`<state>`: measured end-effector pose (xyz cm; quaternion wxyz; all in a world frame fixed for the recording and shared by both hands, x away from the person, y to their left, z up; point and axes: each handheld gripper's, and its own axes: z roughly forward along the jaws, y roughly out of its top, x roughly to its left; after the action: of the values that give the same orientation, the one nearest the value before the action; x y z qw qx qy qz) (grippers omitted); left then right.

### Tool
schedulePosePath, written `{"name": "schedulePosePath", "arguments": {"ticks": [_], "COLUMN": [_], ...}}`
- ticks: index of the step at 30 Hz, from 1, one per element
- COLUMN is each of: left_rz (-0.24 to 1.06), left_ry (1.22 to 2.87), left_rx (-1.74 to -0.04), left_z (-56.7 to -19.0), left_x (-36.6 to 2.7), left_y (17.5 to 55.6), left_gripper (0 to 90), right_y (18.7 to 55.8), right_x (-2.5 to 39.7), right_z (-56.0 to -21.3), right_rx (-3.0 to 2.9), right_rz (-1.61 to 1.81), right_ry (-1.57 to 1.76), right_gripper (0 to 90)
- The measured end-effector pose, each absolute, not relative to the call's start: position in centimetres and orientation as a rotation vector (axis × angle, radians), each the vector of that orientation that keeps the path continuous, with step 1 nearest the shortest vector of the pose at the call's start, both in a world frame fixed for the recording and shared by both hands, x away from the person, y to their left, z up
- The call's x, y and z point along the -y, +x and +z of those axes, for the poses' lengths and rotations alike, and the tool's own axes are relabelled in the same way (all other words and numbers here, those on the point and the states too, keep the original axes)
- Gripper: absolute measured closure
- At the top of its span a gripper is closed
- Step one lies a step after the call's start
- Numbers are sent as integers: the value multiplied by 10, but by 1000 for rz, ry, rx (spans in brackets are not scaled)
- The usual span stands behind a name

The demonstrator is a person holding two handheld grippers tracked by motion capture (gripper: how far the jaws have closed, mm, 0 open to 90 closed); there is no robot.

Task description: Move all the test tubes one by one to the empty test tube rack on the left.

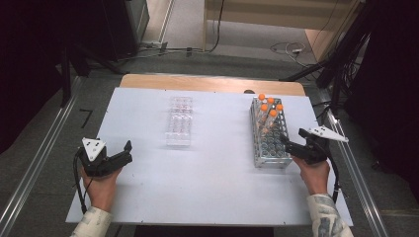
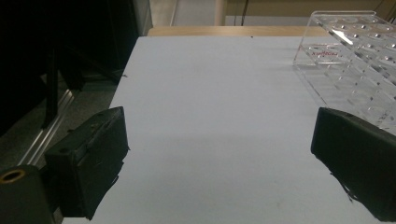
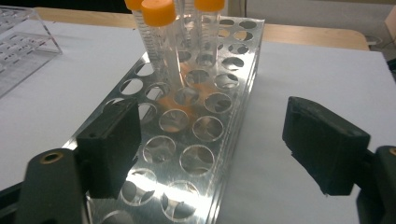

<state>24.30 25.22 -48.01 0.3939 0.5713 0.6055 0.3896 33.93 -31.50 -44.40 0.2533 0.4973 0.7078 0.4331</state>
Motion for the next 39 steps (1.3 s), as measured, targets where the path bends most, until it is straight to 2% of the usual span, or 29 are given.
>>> {"name": "schedulePosePath", "arguments": {"ticks": [7,20,24,39], "left_rz": [988,987,983,965], "left_ry": [1455,1451,1448,1457], "left_rx": [-1530,-1531,-1536,-1539], "left_z": [-480,-481,-481,-481], "left_x": [-251,-252,-253,-253], "left_y": [243,244,244,244], "left_gripper": [45,45,45,46], "right_y": [356,372,375,398], "right_x": [306,302,297,288], "right_z": [-443,-431,-434,-438], "right_rx": [-1944,-1972,-2015,-2180], "right_rz": [1176,1207,1152,1206], "right_ry": [1309,1212,1122,1073], "right_gripper": [306,391,469,567]}}
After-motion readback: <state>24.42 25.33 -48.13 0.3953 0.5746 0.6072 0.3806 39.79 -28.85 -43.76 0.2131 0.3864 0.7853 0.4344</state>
